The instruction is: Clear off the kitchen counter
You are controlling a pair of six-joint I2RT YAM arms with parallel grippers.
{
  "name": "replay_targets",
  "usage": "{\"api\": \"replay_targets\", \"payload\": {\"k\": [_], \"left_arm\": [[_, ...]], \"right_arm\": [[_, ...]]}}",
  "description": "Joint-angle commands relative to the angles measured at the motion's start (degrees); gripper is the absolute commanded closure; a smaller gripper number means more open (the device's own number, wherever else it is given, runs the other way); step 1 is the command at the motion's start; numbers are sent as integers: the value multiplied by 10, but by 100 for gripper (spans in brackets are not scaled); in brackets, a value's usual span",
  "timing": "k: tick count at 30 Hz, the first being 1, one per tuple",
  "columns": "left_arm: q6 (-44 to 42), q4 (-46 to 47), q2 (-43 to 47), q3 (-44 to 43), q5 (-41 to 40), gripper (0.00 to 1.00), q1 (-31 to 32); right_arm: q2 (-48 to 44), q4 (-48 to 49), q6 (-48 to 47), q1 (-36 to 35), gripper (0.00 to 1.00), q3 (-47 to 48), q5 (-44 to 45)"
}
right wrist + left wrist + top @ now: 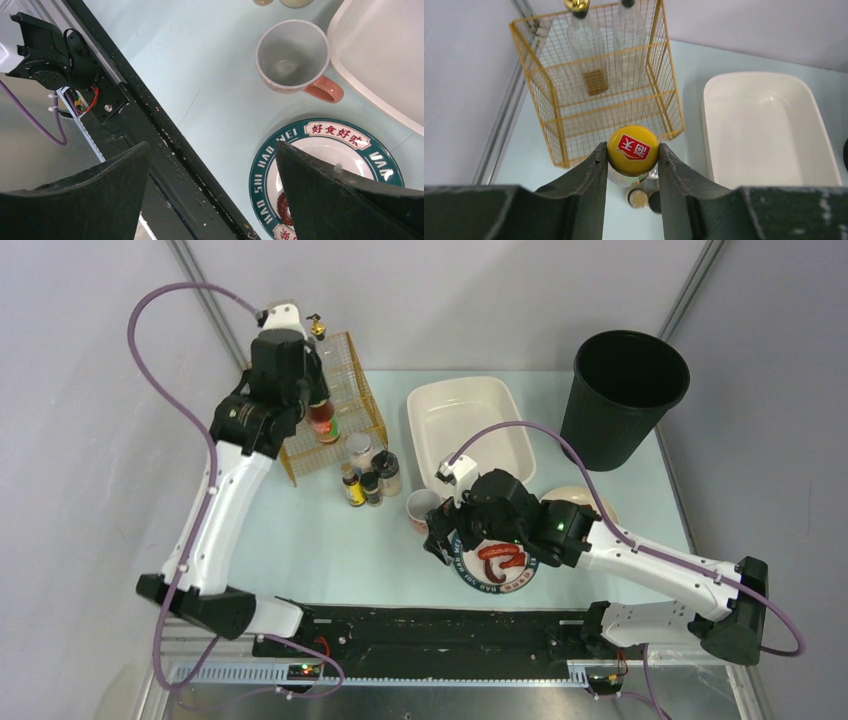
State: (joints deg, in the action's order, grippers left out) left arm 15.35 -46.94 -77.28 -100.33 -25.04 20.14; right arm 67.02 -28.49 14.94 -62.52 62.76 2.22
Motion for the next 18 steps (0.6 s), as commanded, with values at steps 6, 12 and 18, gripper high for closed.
{"api": "replay_targets", "payload": {"k": [6, 12, 18], "left_arm": [[-30, 71, -146, -230, -3, 100, 3], [-41, 70, -245, -353, -15, 100, 3], [-44, 74, -313, -406, -47, 100, -1]], "right_arm": [[-34, 14, -4, -9, 2, 14, 17], [-39, 14, -5, -10, 2, 9, 18], [-48, 20, -8, -10, 2, 3, 22]]}}
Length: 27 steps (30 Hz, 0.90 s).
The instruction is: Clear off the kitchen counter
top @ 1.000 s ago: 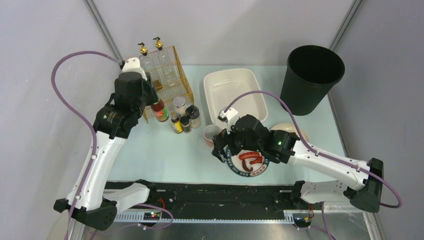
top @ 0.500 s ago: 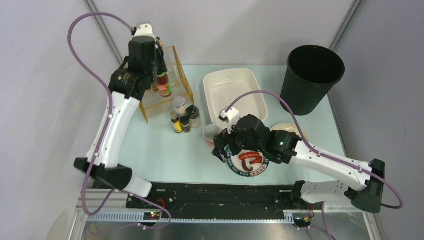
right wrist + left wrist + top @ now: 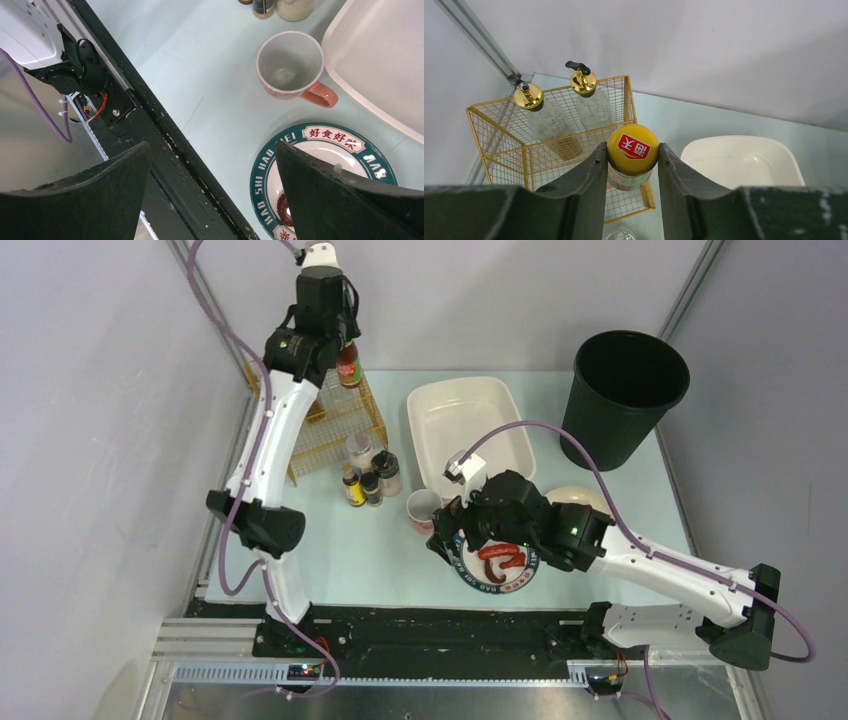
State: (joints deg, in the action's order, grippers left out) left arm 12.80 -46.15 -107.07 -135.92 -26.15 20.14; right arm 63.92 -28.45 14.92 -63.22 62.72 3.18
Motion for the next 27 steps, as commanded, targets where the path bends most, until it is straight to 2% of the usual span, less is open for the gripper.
{"api": "replay_targets", "payload": {"k": [1, 11, 17, 21, 27], "left_arm": [[-15, 70, -25, -53, -38, 100, -3], [-4, 95, -78, -48, -46, 100, -35], [-1, 112, -86, -11, -54, 100, -56], [5, 138, -73, 38, -53, 100, -71], [10, 227, -9, 198, -60, 100, -87]], "right_arm": [[-18, 20, -8, -2, 2, 3, 13], [-20, 24, -14, -3, 2, -1, 14], [-21, 28, -16, -3, 2, 0, 13], [-19, 29, -16, -3, 2, -1, 14], [-14, 33, -15, -3, 2, 0, 12]]}}
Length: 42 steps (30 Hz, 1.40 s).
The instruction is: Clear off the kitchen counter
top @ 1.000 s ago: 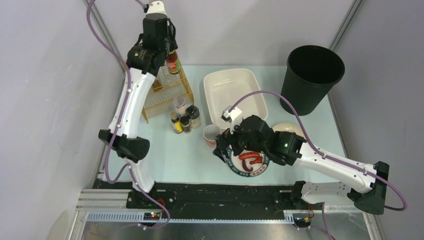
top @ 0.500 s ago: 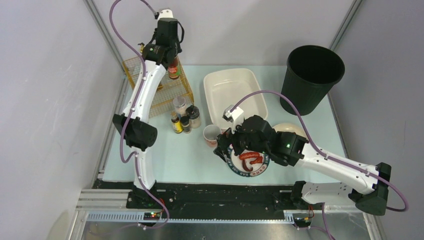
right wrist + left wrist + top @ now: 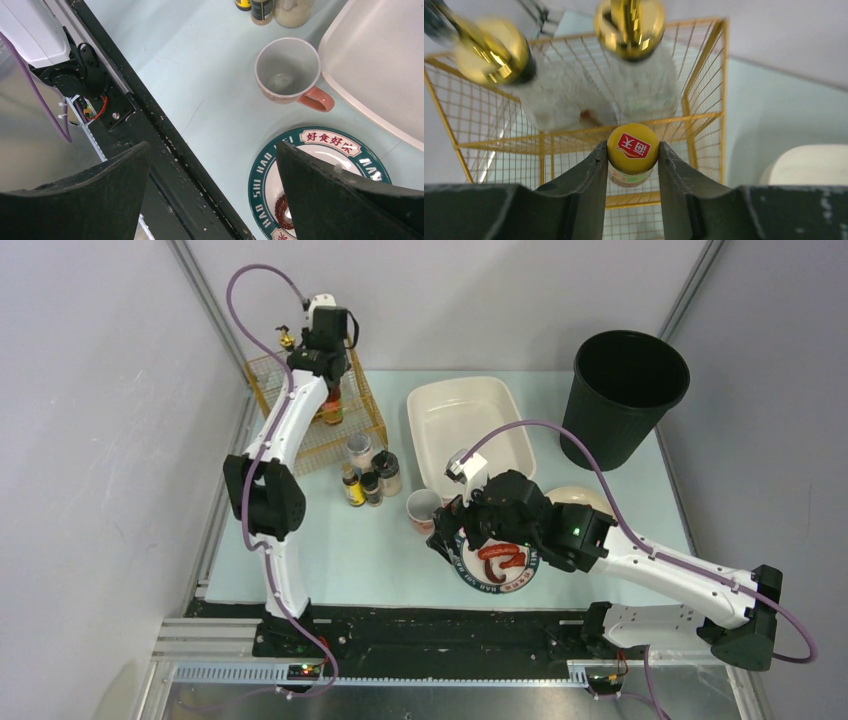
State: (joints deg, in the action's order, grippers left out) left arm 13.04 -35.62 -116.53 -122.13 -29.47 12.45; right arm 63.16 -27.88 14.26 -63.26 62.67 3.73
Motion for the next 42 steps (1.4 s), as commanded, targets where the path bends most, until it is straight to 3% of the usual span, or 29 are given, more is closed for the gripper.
{"api": "replay_targets", "payload": {"k": [1, 12, 24, 29, 32, 36, 42], "left_arm": [[10, 129, 91, 76, -27, 100, -15], [32, 256, 194, 302, -47, 100, -54], [43, 279, 257, 395, -56, 100, -93], [55, 282, 273, 423, -56, 76, -102], [55, 286, 281, 435, -48, 49, -104], [57, 286, 295, 445, -30, 23, -104], [57, 288, 333, 474, -19, 3, -104]], "right_arm": [[-5, 28, -8, -3, 2, 0, 5], [-4, 27, -7, -10, 2, 0, 5], [-5, 43, -5, -31, 1, 1, 5], [-5, 42, -3, -38, 2, 1, 14], [-5, 39, 0, -40, 1, 1, 16], [-6, 34, 1, -40, 1, 0, 23], [-7, 27, 7, -40, 1, 1, 27]]}}
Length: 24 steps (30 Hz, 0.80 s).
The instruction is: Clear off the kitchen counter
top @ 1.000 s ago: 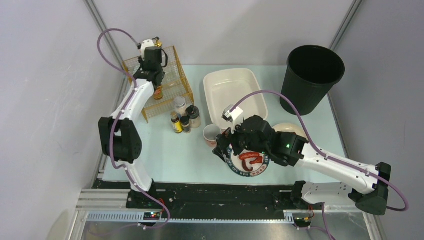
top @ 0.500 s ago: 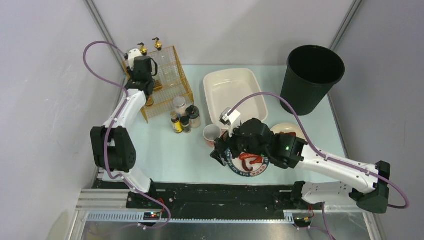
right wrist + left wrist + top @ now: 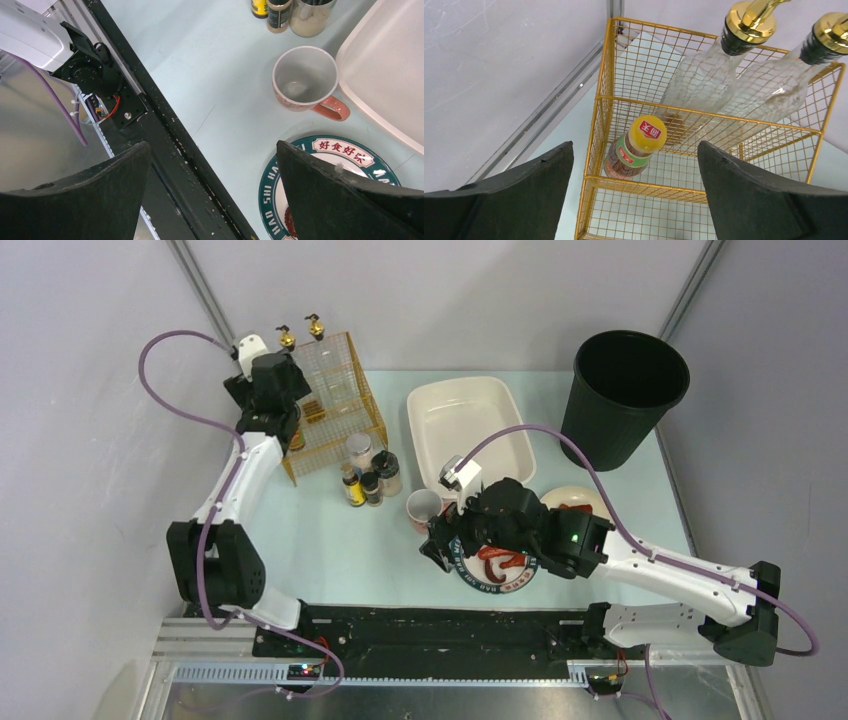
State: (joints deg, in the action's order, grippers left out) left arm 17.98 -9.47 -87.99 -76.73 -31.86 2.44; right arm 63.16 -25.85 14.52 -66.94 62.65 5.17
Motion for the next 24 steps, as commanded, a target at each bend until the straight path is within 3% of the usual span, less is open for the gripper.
{"api": "replay_targets", "payload": {"k": [1, 8, 14, 24], "left_arm": [[9, 30, 53, 24, 10, 1, -3], [28, 46, 127, 90, 36, 0, 17], [59, -19, 148, 83, 91, 0, 43], [30, -101, 134, 47, 79, 0, 140]], "right_arm": [[-8, 6, 5, -3, 0, 1, 13], [-26, -16, 10, -4, 0, 1, 29], [-41, -37, 18, -4, 1, 0, 45], [-49, -66, 37, -4, 1, 1, 63]]}}
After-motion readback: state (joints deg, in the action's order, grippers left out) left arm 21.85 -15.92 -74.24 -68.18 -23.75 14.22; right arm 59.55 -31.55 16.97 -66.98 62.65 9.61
